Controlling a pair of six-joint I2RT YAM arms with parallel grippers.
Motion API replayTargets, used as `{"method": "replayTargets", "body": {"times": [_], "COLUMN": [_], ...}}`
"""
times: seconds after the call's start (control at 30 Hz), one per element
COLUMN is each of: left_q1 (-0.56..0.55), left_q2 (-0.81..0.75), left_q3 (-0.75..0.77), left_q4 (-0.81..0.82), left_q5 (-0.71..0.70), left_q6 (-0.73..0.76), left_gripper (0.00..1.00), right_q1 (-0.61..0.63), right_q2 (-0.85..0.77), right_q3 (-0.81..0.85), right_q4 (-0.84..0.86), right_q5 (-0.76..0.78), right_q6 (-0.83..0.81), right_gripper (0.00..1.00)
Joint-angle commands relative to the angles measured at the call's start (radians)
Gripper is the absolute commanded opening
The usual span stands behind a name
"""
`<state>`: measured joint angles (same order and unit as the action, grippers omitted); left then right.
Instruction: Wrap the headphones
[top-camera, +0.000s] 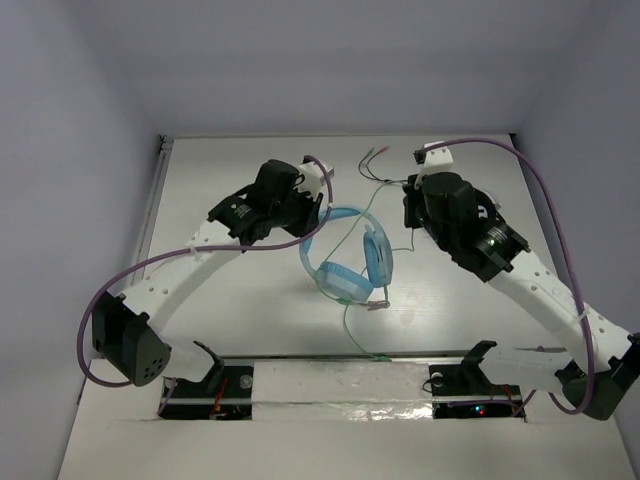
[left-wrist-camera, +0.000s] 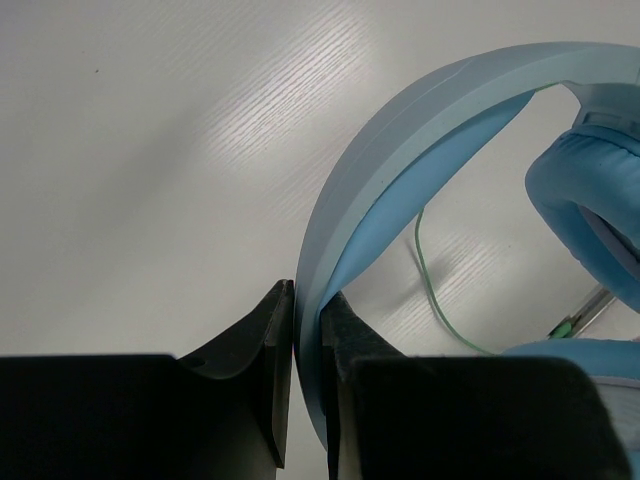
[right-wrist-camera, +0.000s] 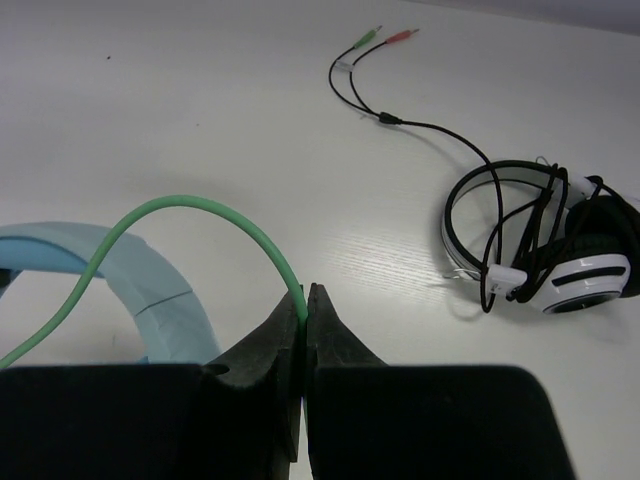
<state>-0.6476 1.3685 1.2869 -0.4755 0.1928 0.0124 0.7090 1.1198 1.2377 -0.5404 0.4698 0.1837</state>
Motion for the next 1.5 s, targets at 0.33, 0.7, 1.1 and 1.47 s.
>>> {"method": "replayTargets", "body": {"times": [0.33,0.7,1.1,1.47], "left_q1": [0.06,0.151,0.206,0.227], "left_q2": [-0.114,-0.089,-0.094,-0.062], "left_q3": [0.055,0.112,0.186,0.203], "left_q4": [0.112,0.19,0.207,0.183], "left_q5": [0.195,0.34,0.321,0.274], "left_q6": [-0.055,-0.172,-0.259,-0.243], "left_gripper": [0.0,0.0,0.0,0.0], "right_q1": [-0.062,-0.062,-0.062,-0.062], "right_q2": [-0.063,-0.169,-0.205,-0.268], "right_q3": [-0.2,-0.406,-0.543,-0.475], "right_q4": [0.246,0.537,0.78,0.608], "right_q5": [-0.154,-0.414,-0.517,-0.384], "right_q6": [0.184,0.29,0.33,0.292], "right_gripper": [0.0,0.0,0.0,0.0]}}
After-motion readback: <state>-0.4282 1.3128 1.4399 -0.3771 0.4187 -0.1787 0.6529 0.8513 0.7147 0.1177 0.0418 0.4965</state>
